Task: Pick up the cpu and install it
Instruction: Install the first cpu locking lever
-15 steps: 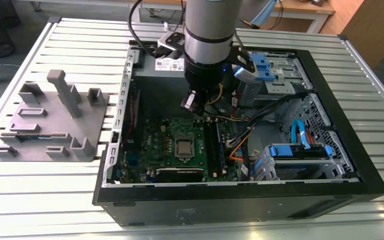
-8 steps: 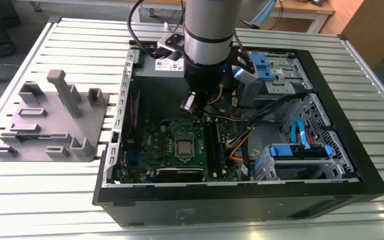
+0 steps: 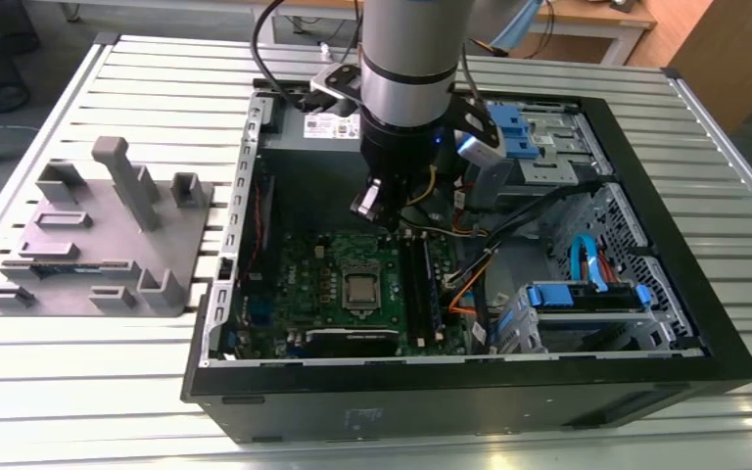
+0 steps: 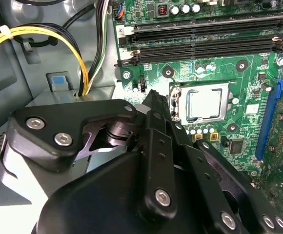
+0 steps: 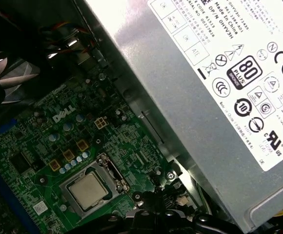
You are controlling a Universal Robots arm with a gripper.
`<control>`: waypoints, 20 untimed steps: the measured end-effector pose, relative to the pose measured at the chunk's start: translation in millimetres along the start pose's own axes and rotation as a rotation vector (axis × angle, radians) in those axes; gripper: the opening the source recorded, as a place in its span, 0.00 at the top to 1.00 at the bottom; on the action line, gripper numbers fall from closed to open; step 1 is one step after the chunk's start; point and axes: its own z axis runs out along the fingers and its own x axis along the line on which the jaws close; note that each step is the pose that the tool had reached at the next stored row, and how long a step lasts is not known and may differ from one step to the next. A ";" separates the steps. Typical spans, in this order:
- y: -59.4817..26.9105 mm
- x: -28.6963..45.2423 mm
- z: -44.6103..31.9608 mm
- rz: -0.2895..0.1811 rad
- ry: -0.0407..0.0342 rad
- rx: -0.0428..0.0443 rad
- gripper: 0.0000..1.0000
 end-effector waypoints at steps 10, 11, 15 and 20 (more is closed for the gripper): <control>0.0 0.0 0.0 0.031 0.0006 0.0009 0.89; 0.0 0.0 0.1 0.031 0.0006 0.0009 0.89; -0.1 0.2 1.1 0.049 0.0015 0.0019 0.89; -0.3 0.8 2.3 0.076 0.0033 0.0037 0.89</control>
